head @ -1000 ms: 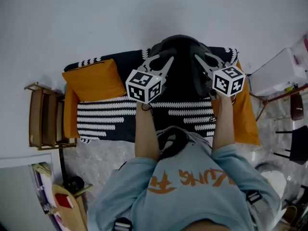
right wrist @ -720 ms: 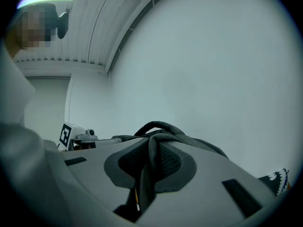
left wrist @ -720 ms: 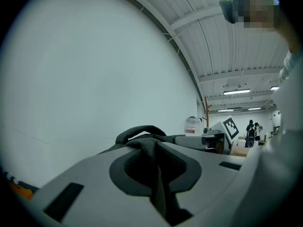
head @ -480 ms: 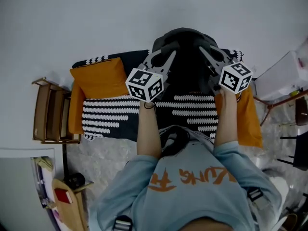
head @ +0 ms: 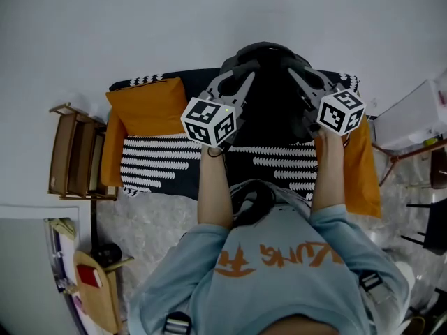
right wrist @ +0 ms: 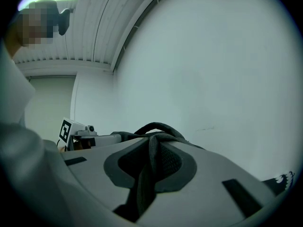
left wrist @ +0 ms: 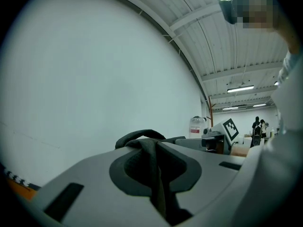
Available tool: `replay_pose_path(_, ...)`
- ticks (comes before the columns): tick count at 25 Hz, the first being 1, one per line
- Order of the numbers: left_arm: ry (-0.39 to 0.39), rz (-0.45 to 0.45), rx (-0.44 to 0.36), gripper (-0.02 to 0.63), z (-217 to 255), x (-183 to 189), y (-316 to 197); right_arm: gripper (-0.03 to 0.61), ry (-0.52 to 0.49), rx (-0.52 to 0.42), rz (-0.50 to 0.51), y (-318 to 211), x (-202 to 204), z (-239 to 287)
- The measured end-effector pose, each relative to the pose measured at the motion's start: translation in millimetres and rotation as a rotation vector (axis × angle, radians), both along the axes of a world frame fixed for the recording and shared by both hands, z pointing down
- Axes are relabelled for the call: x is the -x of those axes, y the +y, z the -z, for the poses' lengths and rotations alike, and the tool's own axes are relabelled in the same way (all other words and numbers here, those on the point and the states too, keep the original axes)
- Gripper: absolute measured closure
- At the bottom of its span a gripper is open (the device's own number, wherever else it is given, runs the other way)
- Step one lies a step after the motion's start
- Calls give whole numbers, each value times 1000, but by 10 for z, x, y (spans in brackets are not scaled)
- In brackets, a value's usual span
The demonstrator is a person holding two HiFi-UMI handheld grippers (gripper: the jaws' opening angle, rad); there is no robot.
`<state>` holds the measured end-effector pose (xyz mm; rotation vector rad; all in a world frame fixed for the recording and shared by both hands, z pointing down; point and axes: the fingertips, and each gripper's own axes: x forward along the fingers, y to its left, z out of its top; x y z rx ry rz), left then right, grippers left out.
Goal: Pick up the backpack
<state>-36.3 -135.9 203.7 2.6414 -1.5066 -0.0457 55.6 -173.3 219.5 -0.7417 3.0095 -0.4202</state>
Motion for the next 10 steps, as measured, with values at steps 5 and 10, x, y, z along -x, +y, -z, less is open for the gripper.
replay_pose_path(5, 12, 12, 11, 563, -19, 76, 4, 540, 0, 5, 15, -21, 80, -14)
replay_pose_path(10, 51, 21, 17, 565, -27, 70, -2, 540, -5, 11, 18, -45, 61, -20)
